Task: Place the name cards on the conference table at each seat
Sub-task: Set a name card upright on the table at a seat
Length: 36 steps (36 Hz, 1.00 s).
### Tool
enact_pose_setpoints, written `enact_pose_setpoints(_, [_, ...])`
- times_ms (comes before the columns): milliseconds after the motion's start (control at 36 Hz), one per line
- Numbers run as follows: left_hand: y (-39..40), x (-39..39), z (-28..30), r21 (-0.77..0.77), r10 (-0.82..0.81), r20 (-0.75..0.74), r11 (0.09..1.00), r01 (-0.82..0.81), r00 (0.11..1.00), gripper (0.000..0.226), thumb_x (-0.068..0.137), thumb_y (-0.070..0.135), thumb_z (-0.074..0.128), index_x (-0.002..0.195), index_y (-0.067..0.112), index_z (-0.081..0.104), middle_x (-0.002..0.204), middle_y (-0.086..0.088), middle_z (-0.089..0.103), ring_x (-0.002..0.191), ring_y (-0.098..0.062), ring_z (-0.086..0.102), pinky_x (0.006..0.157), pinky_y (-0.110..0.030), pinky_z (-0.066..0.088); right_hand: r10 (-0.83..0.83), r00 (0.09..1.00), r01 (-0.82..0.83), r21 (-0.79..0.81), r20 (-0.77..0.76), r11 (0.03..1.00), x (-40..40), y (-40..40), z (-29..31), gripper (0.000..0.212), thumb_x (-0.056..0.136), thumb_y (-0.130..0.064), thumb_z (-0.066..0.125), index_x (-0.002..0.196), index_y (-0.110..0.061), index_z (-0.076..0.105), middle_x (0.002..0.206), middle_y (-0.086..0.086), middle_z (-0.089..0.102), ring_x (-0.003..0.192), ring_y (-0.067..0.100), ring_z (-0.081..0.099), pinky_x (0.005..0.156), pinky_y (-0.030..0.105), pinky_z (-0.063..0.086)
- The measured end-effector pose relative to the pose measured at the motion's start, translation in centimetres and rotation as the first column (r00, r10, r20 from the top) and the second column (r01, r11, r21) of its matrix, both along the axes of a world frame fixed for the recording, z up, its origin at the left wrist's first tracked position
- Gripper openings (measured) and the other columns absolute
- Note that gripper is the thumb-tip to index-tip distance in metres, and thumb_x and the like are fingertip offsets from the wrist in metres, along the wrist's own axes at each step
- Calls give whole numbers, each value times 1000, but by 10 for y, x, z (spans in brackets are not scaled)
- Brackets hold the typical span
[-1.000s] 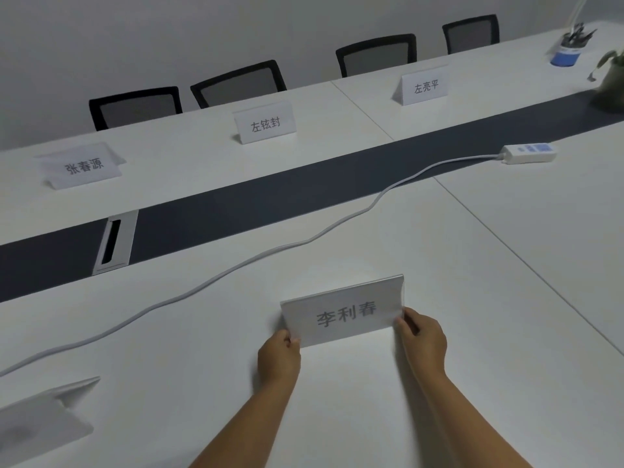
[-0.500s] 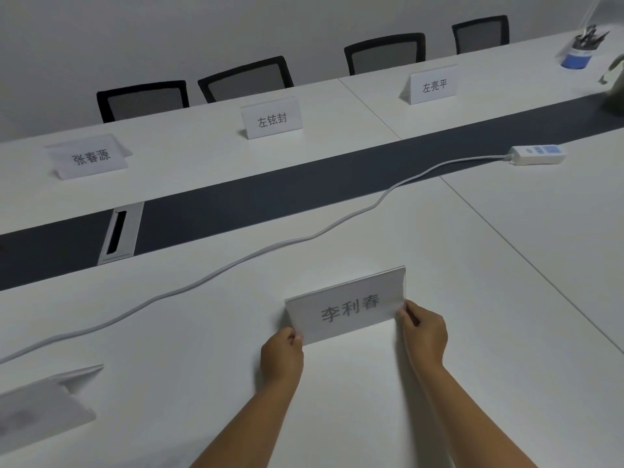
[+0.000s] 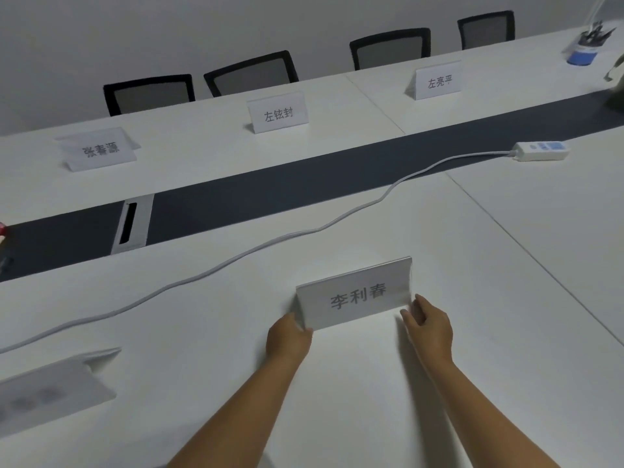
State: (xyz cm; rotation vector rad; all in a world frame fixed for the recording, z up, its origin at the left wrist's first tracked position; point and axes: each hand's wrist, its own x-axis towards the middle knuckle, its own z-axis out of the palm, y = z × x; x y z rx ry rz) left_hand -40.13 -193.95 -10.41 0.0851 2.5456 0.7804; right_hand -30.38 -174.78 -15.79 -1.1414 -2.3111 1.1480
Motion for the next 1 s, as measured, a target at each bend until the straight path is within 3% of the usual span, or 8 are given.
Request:
enact_pose_setpoints(139, [-41,6,55,218,8,-4,976,-7,1000,40,85,17,56,123,8,50,129,-8,55,116,-22,53,90,-24,39,237,963,-256,163,129,953,19,-48,18,39,77,-14,67,112,2,57,120,21,59,113,39,50,96,41,38])
enact_pose_setpoints(194, [-73,13,73,325,49,-71,945,-24,996,36,85,16,56,120,10,53,121,-2,58,106,-15,56,83,-13,40,318,946,-323,117,58,939,25,-80,32,37,77,-13,67,111,-1,58,116,16,61,106,33,54,90,37,40])
enact_pose_setpoints(278, [-130,32,89,468,205,-203,879,-89,958,27,85,10,54,112,8,58,105,1,59,93,-10,55,68,5,39,458,889,-458,-9,-18,889,33,-132,52,34,80,-16,64,113,-9,58,100,2,63,82,13,55,70,9,39])
enact_pose_setpoints(417, [-223,71,70,451,414,-414,867,-213,811,34,84,21,53,115,9,55,113,4,52,106,-18,50,90,-28,41,564,825,-561,-170,-34,810,44,-205,58,48,80,-31,63,124,-19,47,96,-4,60,84,9,56,67,9,41])
enact_pose_setpoints(528, [-276,91,35,326,468,-247,865,-382,848,48,87,17,53,132,8,38,136,-18,41,126,-32,38,104,-43,33,512,859,-495,-259,-2,829,45,-237,56,52,82,-26,61,129,-21,41,99,1,61,84,14,58,67,12,43])
enact_pose_setpoints(639, [-298,95,12,284,258,-71,931,-228,963,41,87,14,52,127,6,45,127,-18,56,116,-29,54,99,-39,41,409,912,-392,-291,-1,873,47,-254,62,50,78,-19,66,125,-13,49,103,4,62,89,14,60,73,6,45])
enact_pose_setpoints(778, [-307,91,12,287,187,-93,946,-153,978,32,87,13,50,118,6,54,119,-13,63,109,-26,59,93,-38,48,250,968,-235,-246,31,940,59,-279,77,49,79,-14,65,125,-9,49,117,13,62,106,24,58,95,31,44])
enact_pose_setpoints(1000, [-319,142,35,273,17,-136,962,21,991,35,88,12,50,120,-1,52,124,-19,59,116,-30,54,100,-43,42,-78,997,72,-248,-15,966,172,-340,111,40,81,-12,62,120,-10,54,112,6,64,99,12,59,89,19,45])
